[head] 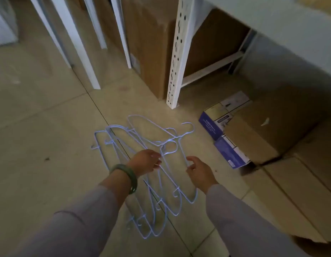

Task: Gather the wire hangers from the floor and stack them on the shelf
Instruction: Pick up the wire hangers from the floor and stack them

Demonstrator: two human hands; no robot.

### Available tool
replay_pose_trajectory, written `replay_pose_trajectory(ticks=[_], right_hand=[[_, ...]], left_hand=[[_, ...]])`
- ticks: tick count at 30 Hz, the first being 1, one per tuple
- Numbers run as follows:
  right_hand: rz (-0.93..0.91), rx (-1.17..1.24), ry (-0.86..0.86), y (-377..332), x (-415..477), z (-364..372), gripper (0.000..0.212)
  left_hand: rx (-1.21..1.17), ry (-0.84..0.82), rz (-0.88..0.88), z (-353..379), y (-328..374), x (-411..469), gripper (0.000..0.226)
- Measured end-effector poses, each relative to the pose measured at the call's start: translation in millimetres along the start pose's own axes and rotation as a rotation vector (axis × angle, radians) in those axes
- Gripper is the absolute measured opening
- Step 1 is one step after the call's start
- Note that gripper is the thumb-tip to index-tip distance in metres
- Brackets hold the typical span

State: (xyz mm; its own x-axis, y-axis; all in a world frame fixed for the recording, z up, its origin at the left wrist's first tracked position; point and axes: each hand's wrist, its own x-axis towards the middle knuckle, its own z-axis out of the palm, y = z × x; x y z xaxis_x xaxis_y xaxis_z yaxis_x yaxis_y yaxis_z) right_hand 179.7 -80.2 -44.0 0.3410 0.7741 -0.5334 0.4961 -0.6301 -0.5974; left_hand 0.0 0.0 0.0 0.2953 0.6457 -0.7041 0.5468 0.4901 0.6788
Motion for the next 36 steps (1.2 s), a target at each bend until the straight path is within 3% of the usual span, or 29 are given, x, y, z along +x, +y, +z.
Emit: replay_pose_trajectory(ticks=[4, 9, 12, 15, 20, 22, 23, 25, 26, 31, 36], right_hand=[[0.008, -0.262, 0.04, 22, 28, 17, 0.048], [0.002, -0.411, 0.051, 37, 38, 29, 0.038], [0.002, -0.112, -0.089, 31, 39, 18, 0.014], [-0.033, 0.264, -0.382, 18, 30, 8, 0.019], [-0.146, 0.339, -0.711, -5, 9, 12, 0.022], [-0.075, 0.445, -0.632, -5, 8, 22, 0.014], [-0.06, 0.409, -0.48, 0, 11, 28, 0.012], [-0.046, 0.07, -0.118, 16, 18, 44, 0.022], [-0.038, -0.091, -0.033, 24, 17, 53, 0.028], [-0.068, -0.271, -0.044, 27, 5, 80, 0.025], [-0.17, -0.006, -0.114, 4, 9, 70, 0.011]], left_hand=[[-0.122, 0.046, -0.023, 12, -21, 32, 0.032], [-0.079, 0.061, -0.025, 18, -32, 49, 0.026], [-0.188, 0.085, -0.03, 23, -24, 48, 0.022], [-0.337, 0.08, 0.031, 32, -11, 44, 0.034], [-0.713, -0.065, 0.149, 28, 5, 36, 0.015], [-0.742, -0.031, 0.193, 17, 4, 34, 0.015], [-0.732, -0.004, 0.209, 11, 3, 33, 0.019], [-0.742, 0.028, 0.239, 0, -2, 29, 0.024], [-0.76, 0.027, 0.251, -4, -4, 27, 0.025], [-0.776, 0.061, 0.283, -30, -8, 14, 0.026], [-0.78, 0.145, 0.291, -59, -10, -1, 0.025]])
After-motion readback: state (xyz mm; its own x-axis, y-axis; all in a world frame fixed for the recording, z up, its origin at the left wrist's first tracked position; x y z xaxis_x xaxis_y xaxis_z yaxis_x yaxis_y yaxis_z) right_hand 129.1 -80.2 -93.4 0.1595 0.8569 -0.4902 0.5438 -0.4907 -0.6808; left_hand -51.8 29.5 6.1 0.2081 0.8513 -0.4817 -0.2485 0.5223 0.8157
